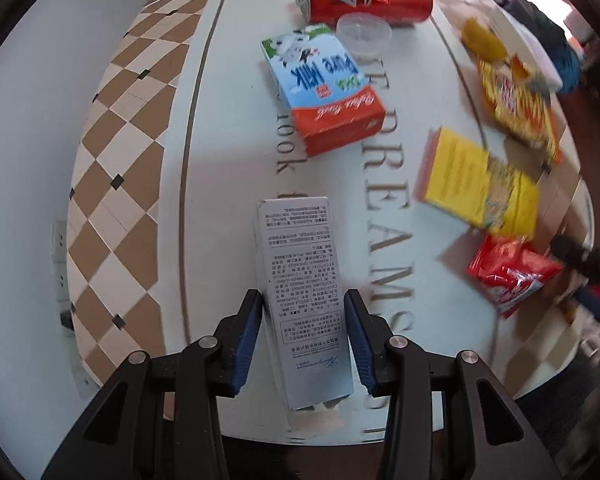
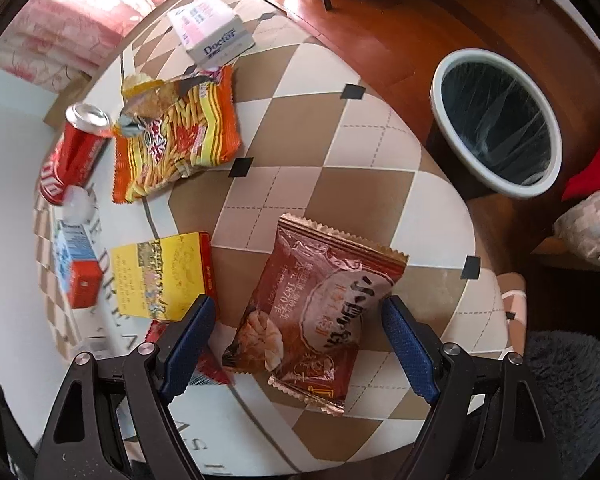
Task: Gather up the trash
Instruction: 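Grasp the white-grey box with the left tool while the right tool grasps the brown snack bag, then carry the white-grey box and brown snack bag over the white bin with both tools, then open both tools to drop the box and bag into the bin, then grasp the DHA Pure Milk carton with the left tool while the right tool grasps the yellow box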
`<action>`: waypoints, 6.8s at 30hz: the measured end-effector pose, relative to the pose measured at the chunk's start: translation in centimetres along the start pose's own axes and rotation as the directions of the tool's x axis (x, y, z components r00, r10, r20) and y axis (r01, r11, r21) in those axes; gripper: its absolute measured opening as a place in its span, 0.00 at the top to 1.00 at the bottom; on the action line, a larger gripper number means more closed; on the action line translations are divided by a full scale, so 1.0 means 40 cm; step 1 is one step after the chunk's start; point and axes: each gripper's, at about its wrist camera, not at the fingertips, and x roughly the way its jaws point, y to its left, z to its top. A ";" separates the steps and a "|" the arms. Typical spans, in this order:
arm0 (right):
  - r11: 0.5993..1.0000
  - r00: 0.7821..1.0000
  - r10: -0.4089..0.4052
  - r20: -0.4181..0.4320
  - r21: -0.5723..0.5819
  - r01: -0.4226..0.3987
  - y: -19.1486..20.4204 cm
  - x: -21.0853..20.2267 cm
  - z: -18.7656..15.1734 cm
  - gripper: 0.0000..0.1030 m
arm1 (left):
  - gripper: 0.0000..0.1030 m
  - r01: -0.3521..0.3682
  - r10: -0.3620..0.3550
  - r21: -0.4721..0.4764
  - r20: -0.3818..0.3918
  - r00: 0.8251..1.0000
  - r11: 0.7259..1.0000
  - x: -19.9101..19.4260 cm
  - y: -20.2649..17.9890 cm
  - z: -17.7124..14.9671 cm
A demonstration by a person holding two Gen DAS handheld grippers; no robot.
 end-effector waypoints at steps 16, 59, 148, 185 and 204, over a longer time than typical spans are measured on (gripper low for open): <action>0.955 0.984 -0.141 0.107 -0.249 0.163 0.081 -0.018 -0.101 0.59 | 0.70 0.000 0.003 -0.025 0.116 0.993 1.000 -0.036 0.007 -0.122; 0.998 0.928 0.063 0.366 -0.039 -0.053 -0.681 -0.405 0.245 0.59 | 0.70 0.293 -0.417 0.425 0.234 0.878 0.856 -0.357 -0.949 0.124; 0.570 0.975 -0.220 -0.019 -0.814 0.113 0.383 0.017 0.046 0.01 | 0.04 -0.118 0.138 -0.178 0.104 0.985 0.977 -0.054 0.100 -0.135; 0.848 0.984 -0.174 -0.030 -0.512 0.134 0.290 0.018 0.165 0.32 | 0.52 0.019 -0.013 -0.063 0.103 0.995 0.998 0.028 0.039 0.132; 0.798 0.980 -0.197 0.015 -0.578 0.169 0.336 0.001 0.032 0.42 | 0.54 0.005 0.003 -0.058 0.126 0.992 0.998 0.038 0.074 -0.067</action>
